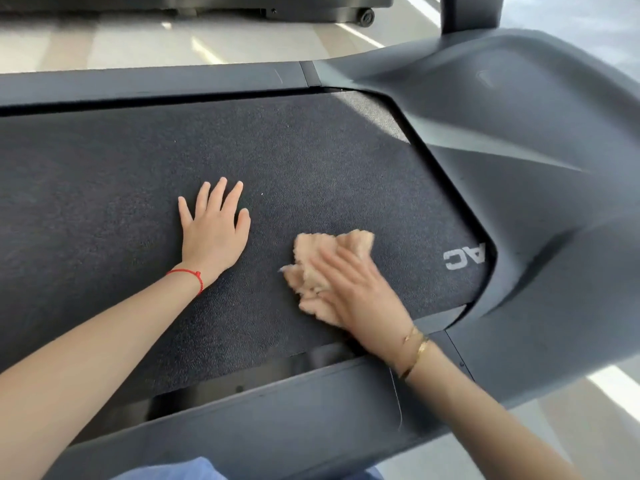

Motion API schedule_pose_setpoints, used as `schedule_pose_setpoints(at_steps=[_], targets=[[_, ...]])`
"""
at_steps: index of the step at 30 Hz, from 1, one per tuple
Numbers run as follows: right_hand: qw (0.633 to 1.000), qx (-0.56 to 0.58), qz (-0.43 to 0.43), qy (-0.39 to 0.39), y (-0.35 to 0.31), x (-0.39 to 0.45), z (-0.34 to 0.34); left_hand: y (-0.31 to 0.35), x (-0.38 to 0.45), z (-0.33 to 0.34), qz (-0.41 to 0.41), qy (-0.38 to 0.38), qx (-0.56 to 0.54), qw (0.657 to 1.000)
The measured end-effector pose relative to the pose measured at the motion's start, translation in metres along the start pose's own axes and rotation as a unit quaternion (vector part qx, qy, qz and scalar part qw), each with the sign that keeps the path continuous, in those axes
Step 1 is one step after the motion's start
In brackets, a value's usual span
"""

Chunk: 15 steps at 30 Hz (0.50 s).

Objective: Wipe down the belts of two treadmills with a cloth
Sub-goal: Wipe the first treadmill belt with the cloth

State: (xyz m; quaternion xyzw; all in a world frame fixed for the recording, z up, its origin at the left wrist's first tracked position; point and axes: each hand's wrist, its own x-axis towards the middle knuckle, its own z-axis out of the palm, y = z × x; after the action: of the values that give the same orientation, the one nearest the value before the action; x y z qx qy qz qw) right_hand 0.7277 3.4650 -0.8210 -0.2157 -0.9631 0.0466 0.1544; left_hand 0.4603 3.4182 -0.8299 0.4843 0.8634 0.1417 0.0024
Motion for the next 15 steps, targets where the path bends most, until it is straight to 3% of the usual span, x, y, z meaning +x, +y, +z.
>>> schedule_pose_setpoints(at_steps=[3, 6, 11, 15], targets=[[0.995, -0.057, 0.085, 0.017, 0.055, -0.009, -0.019, 0.001, -0.002, -0.001, -0.005, -0.001, -0.002, 1.000], [0.985, -0.061, 0.153, 0.050, 0.069, -0.016, -0.029, 0.004, -0.005, 0.000, -0.012, -0.002, -0.002, 1.000], [0.997, -0.009, 0.065, 0.035, 0.024, -0.037, -0.026, 0.007, -0.011, 0.002, -0.008, -0.002, 0.005, 1.000], [0.987, -0.040, 0.153, 0.022, 0.055, -0.054, -0.032, 0.007, -0.011, 0.001, -0.008, 0.000, 0.003, 1.000]])
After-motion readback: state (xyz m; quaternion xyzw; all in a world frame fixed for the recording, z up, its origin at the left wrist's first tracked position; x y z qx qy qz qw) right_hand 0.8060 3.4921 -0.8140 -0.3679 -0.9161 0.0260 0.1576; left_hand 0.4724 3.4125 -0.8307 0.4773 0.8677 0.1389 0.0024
